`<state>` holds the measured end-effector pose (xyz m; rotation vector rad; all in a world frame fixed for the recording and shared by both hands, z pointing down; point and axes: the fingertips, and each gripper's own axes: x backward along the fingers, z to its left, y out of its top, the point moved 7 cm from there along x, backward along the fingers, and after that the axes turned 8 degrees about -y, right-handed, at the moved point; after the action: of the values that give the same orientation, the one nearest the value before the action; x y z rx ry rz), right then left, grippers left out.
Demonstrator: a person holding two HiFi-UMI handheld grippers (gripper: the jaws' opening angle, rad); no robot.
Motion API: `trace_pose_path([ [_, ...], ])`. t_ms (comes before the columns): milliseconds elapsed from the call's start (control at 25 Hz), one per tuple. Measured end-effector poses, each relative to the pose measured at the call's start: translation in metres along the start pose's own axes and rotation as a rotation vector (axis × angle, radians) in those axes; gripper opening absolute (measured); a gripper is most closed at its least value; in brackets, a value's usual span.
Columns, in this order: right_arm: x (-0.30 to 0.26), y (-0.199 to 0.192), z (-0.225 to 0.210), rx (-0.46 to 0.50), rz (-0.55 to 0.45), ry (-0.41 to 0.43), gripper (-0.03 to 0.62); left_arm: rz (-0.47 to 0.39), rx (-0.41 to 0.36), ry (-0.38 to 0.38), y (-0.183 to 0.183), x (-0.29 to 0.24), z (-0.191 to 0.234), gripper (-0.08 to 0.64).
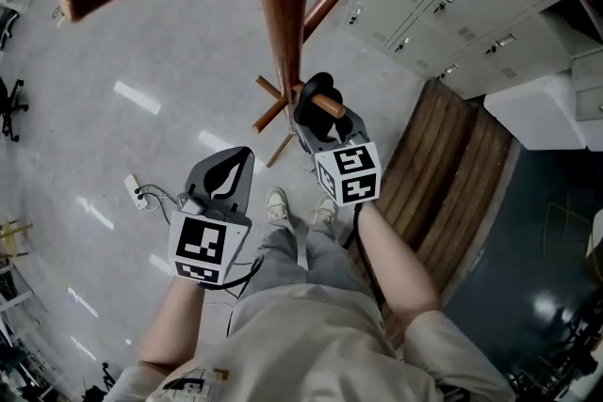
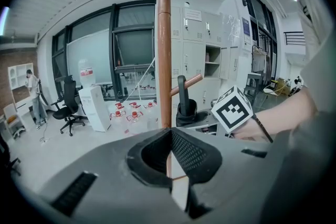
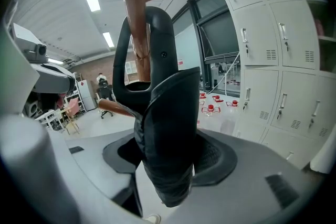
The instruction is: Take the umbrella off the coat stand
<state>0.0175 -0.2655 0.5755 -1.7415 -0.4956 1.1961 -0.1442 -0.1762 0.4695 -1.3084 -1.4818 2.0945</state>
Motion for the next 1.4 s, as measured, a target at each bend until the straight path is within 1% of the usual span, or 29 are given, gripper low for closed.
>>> trace_pose_path([
  [200, 0.02, 0.013, -0.003, 0.001, -0.023, -0.018, 0.253, -0.008, -0.012, -0.014, 0.004, 0.004, -0.006, 0.008],
  [440, 0.053, 0.033, -0.014, 0.034, -0.059, -0.054, 0.253, -0.029, -0.046, -0.036, 0.019, 0.003, -0.014, 0.008],
  [720, 0.087, 0.051, -0.034, 0.076, -0.076, -0.109, 0.253, -0.071, -0.102, -0.048, 0.048, 0.002, -0.019, 0.008],
  [880, 0.112, 0.065, -0.046, 0.055, -0.095, -0.13, 0.253, -0.11, -0.136, -0.051, 0.071, 0.009, -0.025, 0.008],
  [1080, 0.15, 0.101, -0.057, 0.06, -0.168, -0.162, 0.253, -0.173, -0.185, -0.053, 0.103, 0.014, -0.028, 0.008],
  [1200, 0.176, 0.126, -0.058, 0.085, -0.231, -0.186, 0.252, -0.199, -0.234, -0.04, 0.123, 0.017, -0.028, 0.008],
  [1280, 0.191, 0.144, -0.056, 0.091, -0.276, -0.185, 0.252, -0.224, -0.262, -0.031, 0.138, 0.022, -0.027, 0.008],
  [1400, 0.214, 0.17, -0.052, 0.071, -0.344, -0.16, 0.252, -0.268, -0.291, -0.018, 0.161, 0.033, -0.027, 0.008],
])
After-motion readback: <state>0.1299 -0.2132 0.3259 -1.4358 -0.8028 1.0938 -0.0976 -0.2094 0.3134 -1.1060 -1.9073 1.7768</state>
